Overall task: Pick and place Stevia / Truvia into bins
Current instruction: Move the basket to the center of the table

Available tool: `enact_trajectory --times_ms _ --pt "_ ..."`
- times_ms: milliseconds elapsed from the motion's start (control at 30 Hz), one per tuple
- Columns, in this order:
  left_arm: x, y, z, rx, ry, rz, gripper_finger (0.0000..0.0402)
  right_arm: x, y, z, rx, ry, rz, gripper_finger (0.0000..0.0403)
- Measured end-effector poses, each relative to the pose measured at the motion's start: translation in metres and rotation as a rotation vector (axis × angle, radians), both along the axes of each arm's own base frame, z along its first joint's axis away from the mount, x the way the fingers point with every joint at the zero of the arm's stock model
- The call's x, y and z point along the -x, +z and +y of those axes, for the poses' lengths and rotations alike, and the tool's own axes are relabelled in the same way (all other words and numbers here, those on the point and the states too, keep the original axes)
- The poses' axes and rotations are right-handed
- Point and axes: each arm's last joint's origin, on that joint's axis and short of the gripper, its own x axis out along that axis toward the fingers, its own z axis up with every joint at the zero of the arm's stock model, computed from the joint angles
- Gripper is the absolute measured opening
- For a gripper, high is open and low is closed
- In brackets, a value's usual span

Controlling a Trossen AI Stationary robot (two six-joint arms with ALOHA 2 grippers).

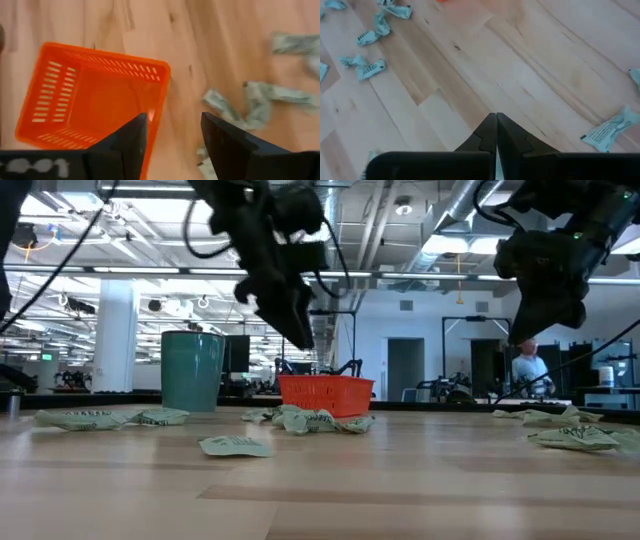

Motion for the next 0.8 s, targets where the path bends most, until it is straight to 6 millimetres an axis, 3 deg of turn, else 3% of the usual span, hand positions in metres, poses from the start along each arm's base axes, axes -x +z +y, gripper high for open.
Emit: enact_trajectory --times_ms 167,367,567,800 --pt "-0.025 -0.014 -0.001 0.017 -0.024 0.169 0.0183 0.0 0.0 0.002 0.021 0.005 0.0 0.0" --pt "-0.044 -0.028 0.003 -0.057 -0.018 0.244 0.0184 0.0 0.0 0.002 0.021 0.006 0.0 0.0" --pt "-0.048 -0.044 0.004 -0.106 -0.025 0.299 0.0184 0.0 0.0 0.002 0.021 0.006 0.0 0.0" --pt "-0.048 -0.042 0.003 -0.12 -0.004 0.289 0.0184 0.0 0.0 0.002 0.022 0.005 0.0 0.0"
